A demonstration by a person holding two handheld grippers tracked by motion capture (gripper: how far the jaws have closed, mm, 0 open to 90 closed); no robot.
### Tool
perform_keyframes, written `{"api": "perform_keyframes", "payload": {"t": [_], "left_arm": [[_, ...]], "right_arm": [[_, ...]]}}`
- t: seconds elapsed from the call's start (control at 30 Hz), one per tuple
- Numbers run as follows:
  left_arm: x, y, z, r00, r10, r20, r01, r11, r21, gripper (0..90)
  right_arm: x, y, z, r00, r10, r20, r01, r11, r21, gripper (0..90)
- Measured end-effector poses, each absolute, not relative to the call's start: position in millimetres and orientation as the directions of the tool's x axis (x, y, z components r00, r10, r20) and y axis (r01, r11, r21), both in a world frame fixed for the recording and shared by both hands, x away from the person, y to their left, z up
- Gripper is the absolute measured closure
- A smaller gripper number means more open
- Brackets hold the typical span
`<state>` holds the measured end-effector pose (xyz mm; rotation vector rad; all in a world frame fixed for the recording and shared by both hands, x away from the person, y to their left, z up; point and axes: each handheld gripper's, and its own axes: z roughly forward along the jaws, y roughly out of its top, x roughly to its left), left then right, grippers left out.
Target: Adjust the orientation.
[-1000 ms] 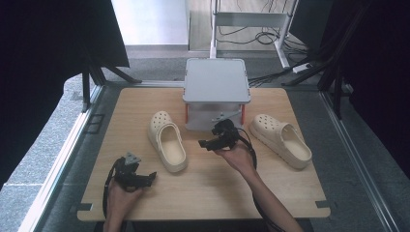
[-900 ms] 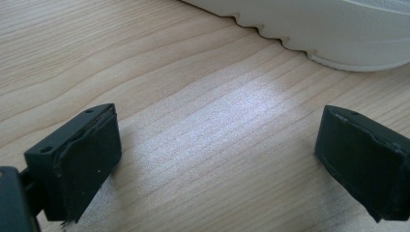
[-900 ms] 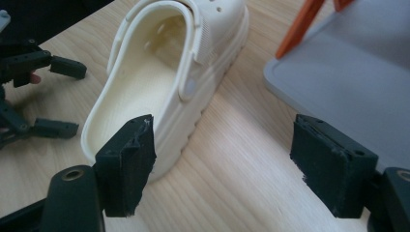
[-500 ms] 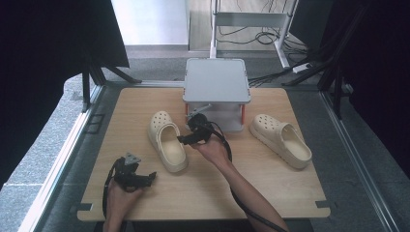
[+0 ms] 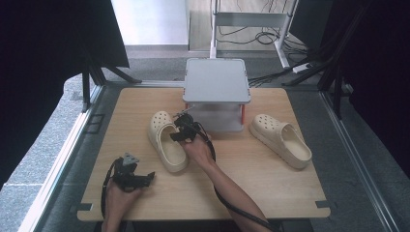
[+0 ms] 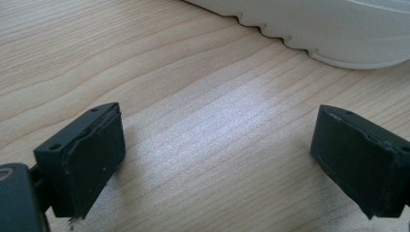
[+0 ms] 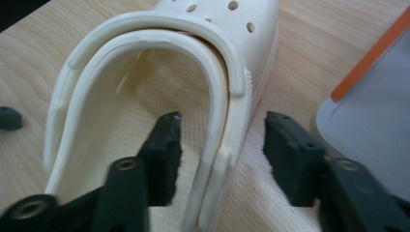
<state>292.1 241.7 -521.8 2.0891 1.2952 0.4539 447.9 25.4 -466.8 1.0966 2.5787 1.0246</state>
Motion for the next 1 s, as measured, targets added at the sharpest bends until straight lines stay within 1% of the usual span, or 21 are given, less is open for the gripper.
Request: {"api": "perform_keyframes", "payload": {"t": [0.03,0.13,0.17,0.2,0.23,0.33,0.47,0.57,0.77,0.93,1.0], "left_arm": [[292.1,241.8,-521.8,0.457,0.889,-0.037,0.671,-0.317,0.67,4.9],[291.9,242.5,-521.8,0.46,0.887,-0.039,0.67,-0.318,0.671,5.1],[291.9,242.5,-521.8,0.46,0.887,-0.039,0.67,-0.318,0.671,5.3],[291.5,243.8,-521.7,0.462,0.886,-0.039,0.668,-0.319,0.672,5.6],[291.5,243.8,-521.7,0.462,0.886,-0.039,0.668,-0.319,0.672,5.9],[290.7,246.8,-521.6,0.458,0.888,-0.046,0.67,-0.311,0.674,6.2],[290.5,246.7,-521.6,0.458,0.888,-0.043,0.67,-0.312,0.673,6.3],[290.3,245.7,-521.8,0.456,0.889,-0.037,0.669,-0.315,0.673,6.3],[290.7,245.9,-521.8,0.457,0.889,-0.035,0.67,-0.318,0.67,6.0],[291.3,245.4,-522.2,0.45,0.892,-0.037,0.676,-0.314,0.667,3.1],[291.6,245.3,-522.3,0.448,0.893,-0.035,0.679,-0.315,0.663,2.0]], "right_arm": [[448.5,26.2,-467.1,-0.724,0.68,0.119,0.578,0.503,0.643,66.2],[449.0,25.4,-466.2,-0.718,0.685,0.122,0.586,0.501,0.637,72.3],[449.0,25.4,-466.2,-0.718,0.685,0.122,0.586,0.501,0.637,72.3],[448.8,23.8,-464.9,-0.714,0.69,0.12,0.591,0.502,0.632,75.2],[449.1,22.4,-464.4,-0.709,0.693,0.128,0.598,0.496,0.63,75.9],[450.4,17.1,-461.3,-0.708,0.687,0.163,0.616,0.488,0.618,76.8],[447.9,12.7,-453.6,-0.717,0.681,0.151,0.608,0.504,0.613,77.1],[441.7,4.5,-440.7,-0.734,0.661,0.158,0.604,0.528,0.597,77.2],[424.6,-12.4,-418.7,-0.764,0.623,0.171,0.578,0.541,0.611,77.1],[409.3,-27.3,-402.1,-0.783,0.598,0.173,0.557,0.548,0.624,77.1],[395.4,-37.6,-393.8,-0.795,0.581,0.177,0.544,0.551,0.633,77.1]]}}
